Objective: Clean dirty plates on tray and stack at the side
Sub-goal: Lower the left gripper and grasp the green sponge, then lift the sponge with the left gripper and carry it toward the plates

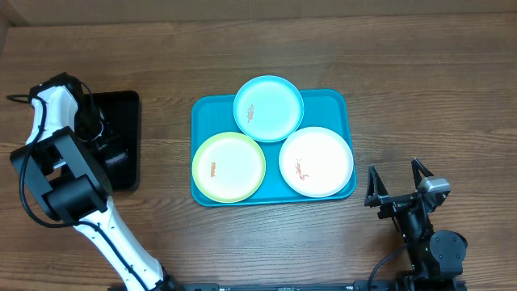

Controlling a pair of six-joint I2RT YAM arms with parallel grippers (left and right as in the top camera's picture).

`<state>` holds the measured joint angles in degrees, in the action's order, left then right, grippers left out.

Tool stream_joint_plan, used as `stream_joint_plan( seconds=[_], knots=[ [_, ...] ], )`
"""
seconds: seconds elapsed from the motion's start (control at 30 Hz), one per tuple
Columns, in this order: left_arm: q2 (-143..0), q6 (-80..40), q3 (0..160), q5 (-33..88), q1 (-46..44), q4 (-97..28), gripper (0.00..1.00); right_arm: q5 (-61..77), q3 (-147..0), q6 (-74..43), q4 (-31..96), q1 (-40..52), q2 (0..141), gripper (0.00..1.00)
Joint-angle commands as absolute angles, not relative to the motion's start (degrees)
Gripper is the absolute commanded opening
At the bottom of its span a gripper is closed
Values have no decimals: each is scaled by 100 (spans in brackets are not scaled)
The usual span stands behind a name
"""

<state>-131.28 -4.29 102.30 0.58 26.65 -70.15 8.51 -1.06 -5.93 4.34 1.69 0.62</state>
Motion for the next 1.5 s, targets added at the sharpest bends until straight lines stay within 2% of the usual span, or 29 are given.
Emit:
stream_joint_plan(
  seconds=[0.0, 0.07, 0.1, 0.13, 0.17, 0.2, 0.47, 0.5, 0.57, 0.67, 0.73, 0.87, 0.9, 0.97, 1.0, 1.4, 1.47],
  knots=[
    [-13284, -543, 10175, 196, 2696, -6989, 4, 773, -47, -576, 412, 183, 16, 100],
    [-13284, -626, 10175, 196, 2696, -6965, 4, 773, -47, -574, 412, 180, 16, 100],
    [-13284, -644, 10175, 196, 2696, -6936, 8, 773, -47, -574, 412, 180, 16, 100],
    [-13284, -644, 10175, 196, 2696, -6906, 27, 773, -47, -574, 412, 183, 16, 100],
    [-13284, -644, 10175, 191, 2696, -6882, 90, 773, -47, -574, 412, 180, 16, 100],
    [-13284, -642, 10173, 187, 2696, -6816, 100, 773, -47, -576, 412, 180, 16, 100],
    [-13284, -642, 10175, 43, 2698, -6145, 100, 773, -47, -574, 412, 180, 16, 100],
    [-13284, -642, 10175, 43, 2698, -6143, 97, 773, -47, -574, 412, 180, 16, 100],
    [-13284, -642, 10175, 40, 2698, -6145, 85, 773, -47, -574, 412, 180, 16, 100],
    [-13266, -644, 10193, 43, 2698, -6171, 77, 773, -47, -576, 412, 180, 16, 100],
    [-13229, -644, 10197, 40, 2698, -6195, 62, 773, -47, -574, 412, 180, 16, 100],
    [-13144, -642, 10283, 40, 2698, -6259, 56, 773, -47, -574, 412, 183, 16, 100],
    [-13120, -642, 10322, 40, 2698, -6285, 46, 773, -47, -574, 412, 180, 16, 100],
    [-13074, -646, 10455, 45, 2698, -6394, 14, 773, -47, -576, 412, 180, 16, 100],
    [-13067, -646, 10525, 49, 2698, -6460, 4, 773, -47, -574, 412, 180, 16, 100],
    [-13047, -642, 11725, 132, 2698, -7658, 4, 773, -47, -574, 412, 180, 16, 100],
    [-13047, -642, 11740, 62, 2698, -7603, 10, 773, -47, -576, 412, 183, 16, 100]
  ],
)
